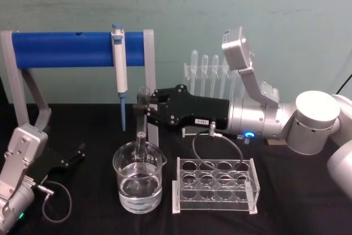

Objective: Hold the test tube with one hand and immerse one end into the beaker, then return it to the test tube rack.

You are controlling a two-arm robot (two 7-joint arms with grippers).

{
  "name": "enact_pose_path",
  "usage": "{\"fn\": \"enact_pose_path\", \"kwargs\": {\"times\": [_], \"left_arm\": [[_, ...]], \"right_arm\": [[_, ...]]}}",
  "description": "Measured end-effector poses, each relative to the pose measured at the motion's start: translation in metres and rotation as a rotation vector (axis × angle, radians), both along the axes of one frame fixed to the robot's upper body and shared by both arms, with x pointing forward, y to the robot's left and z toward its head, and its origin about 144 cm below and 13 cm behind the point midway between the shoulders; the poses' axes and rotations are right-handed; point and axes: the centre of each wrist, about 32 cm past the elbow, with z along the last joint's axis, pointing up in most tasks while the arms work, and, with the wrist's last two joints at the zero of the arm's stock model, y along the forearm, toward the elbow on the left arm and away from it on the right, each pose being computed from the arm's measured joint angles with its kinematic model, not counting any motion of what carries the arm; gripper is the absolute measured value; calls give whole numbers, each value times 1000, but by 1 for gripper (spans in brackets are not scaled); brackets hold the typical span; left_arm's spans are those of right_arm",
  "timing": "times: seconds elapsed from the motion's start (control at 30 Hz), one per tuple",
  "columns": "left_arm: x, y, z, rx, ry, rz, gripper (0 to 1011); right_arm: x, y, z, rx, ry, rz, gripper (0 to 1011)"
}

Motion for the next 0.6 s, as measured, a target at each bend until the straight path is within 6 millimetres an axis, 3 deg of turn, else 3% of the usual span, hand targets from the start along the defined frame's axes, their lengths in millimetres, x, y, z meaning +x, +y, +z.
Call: {"fn": "enact_pose_path", "kwargs": {"times": [0.27,0.6], "left_arm": [[0,0,0,0,0,0,1000],[0,0,0,0,0,0,1000]], "right_arm": [[-4,-6,17,8,2,-9,235],[-16,-31,37,8,0,-47,235]]}}
